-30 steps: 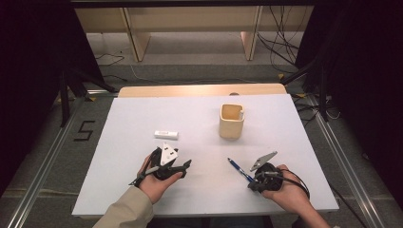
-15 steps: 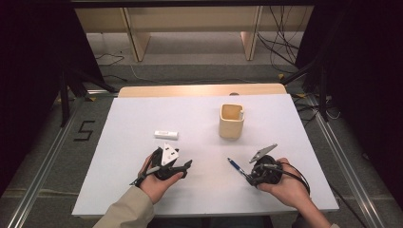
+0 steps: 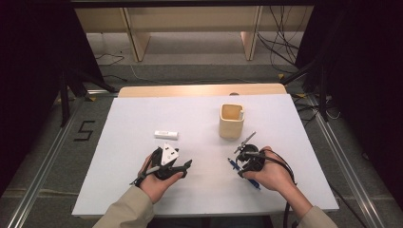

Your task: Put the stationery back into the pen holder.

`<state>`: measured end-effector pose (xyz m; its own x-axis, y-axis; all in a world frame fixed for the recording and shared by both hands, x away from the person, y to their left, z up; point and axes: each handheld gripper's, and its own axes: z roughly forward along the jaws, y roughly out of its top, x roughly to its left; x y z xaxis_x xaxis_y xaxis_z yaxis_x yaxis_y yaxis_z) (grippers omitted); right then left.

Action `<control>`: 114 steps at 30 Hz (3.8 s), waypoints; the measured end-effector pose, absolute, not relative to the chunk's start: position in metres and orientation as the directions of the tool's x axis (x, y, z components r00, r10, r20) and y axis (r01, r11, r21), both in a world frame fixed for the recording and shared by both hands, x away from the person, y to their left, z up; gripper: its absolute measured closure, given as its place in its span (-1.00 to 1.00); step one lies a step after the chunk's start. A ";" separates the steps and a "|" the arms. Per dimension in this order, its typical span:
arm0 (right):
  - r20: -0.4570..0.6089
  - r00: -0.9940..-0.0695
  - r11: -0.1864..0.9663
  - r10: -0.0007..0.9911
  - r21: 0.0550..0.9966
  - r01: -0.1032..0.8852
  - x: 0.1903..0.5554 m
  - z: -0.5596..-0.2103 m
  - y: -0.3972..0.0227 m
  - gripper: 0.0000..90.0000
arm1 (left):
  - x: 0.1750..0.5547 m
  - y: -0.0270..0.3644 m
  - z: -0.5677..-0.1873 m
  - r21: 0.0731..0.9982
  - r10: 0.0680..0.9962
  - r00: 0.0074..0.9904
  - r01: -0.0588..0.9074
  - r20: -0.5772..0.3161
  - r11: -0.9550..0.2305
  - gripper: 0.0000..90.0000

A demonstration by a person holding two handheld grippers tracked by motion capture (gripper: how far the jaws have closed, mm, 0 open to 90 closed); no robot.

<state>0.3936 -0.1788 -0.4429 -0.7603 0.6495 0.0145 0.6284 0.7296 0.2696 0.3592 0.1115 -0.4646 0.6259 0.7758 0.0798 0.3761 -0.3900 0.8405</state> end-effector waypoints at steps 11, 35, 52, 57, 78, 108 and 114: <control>0.005 -0.757 0.738 0.654 0.215 0.639 0.403 -0.449 -0.174 0.48 | 0.360 0.112 -0.465 0.839 0.774 0.628 0.374 0.084 -0.395 -0.20; -0.004 -0.727 0.718 0.686 0.164 0.677 0.405 -0.454 -0.168 0.73 | 0.360 0.112 -0.465 0.838 0.774 0.627 0.377 0.081 -0.394 -0.20; 0.055 -0.686 0.658 0.725 0.238 0.715 0.403 -0.451 -0.173 0.77 | 0.361 0.114 -0.466 0.835 0.777 0.624 0.384 0.079 -0.393 -0.20; 0.063 -0.675 0.629 0.735 0.311 0.713 0.401 -0.446 -0.175 0.77 | 0.360 0.114 -0.466 0.835 0.775 0.627 0.383 0.080 -0.396 -0.20; 0.065 -0.600 0.390 0.797 0.702 0.595 0.399 -0.422 -0.183 0.77 | 0.361 0.114 -0.465 0.835 0.777 0.623 0.382 0.083 -0.395 -0.20; 0.070 -0.505 0.157 0.860 0.906 0.394 0.433 -0.376 -0.165 0.77 | 0.362 0.116 -0.465 0.838 0.783 0.618 0.384 0.079 -0.387 -0.20; 0.075 -0.490 0.136 0.869 0.914 0.381 0.444 -0.372 -0.160 0.77 | 0.362 0.117 -0.465 0.837 0.782 0.618 0.382 0.083 -0.391 -0.20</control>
